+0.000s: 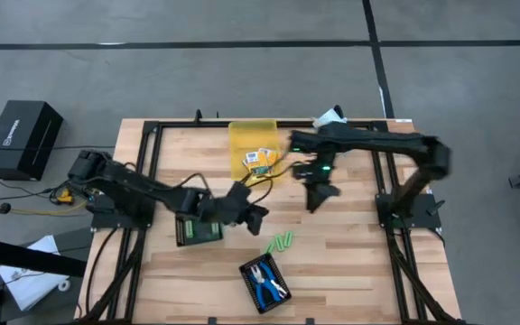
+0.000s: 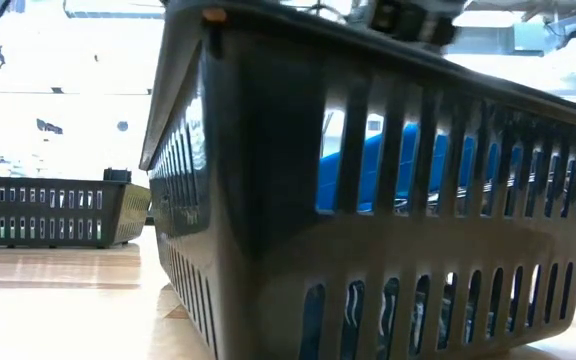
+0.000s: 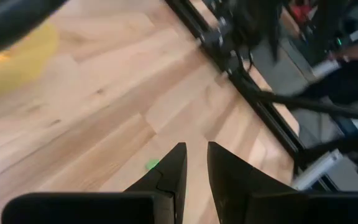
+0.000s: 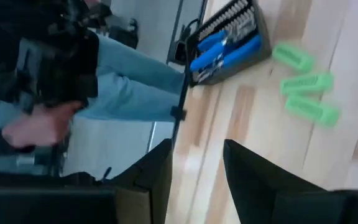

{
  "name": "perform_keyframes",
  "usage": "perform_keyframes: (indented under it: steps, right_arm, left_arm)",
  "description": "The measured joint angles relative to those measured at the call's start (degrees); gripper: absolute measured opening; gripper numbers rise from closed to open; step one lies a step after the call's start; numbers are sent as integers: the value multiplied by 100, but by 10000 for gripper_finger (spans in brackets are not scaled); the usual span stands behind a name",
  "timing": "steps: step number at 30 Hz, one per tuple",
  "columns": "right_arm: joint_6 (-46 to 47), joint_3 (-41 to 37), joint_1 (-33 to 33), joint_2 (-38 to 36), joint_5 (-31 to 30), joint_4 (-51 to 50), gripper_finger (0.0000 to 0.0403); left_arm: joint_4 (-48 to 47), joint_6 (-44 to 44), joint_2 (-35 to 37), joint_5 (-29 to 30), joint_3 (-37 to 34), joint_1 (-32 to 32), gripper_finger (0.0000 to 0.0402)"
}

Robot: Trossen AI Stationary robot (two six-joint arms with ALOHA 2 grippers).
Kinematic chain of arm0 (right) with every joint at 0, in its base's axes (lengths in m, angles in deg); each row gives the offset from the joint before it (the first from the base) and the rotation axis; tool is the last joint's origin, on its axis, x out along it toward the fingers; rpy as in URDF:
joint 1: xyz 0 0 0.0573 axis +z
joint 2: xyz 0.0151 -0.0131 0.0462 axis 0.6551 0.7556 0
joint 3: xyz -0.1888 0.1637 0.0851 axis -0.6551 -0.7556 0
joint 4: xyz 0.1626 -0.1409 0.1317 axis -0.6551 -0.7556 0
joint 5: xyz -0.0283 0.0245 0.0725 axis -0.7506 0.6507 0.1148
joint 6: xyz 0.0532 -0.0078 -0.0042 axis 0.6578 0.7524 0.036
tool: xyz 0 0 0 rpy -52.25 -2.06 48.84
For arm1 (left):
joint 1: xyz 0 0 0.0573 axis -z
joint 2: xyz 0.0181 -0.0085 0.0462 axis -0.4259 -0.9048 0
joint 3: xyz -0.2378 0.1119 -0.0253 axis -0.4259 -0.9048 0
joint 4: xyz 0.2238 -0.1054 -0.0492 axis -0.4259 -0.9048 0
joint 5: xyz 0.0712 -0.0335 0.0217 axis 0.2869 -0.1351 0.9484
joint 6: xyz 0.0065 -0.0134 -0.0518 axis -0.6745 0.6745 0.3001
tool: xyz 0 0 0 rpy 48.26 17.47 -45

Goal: Pick & Place School Supplies
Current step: Put the green eraser into the left black bin

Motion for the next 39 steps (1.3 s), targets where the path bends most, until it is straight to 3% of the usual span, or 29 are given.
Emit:
perform_keyframes:
  steps: [4,9,16,19,25,31,39]
  right_arm:
    - [711,-1405,-277,-1273,4,637,134]
    - [2444,-3058,-454,-2776,-315,2142,134]
    - [5104,-4410,-252,-3798,-1307,4814,133]
    - [5463,-4492,-58,-3704,-2157,4846,120]
    - [5440,-4705,359,-3085,-2545,5366,14]
    - [6120,-4790,986,-1926,-2365,6257,2]
    - [7673,-4758,1540,-53,-2240,9161,0]
  left_arm:
    - [177,-221,-134,-1130,0,-527,58]
    - [98,-225,-141,-2083,-2,-1042,58]
    - [-214,-231,-242,-3216,-13,-1637,58]
    - [-120,-277,-239,-3255,2,-1831,58]
    - [-122,-843,-250,-3373,-92,-2216,58]
    - [-125,-1356,-250,-4008,-237,-2509,58]
    - [-124,-1873,-250,-4260,-262,-2550,58]
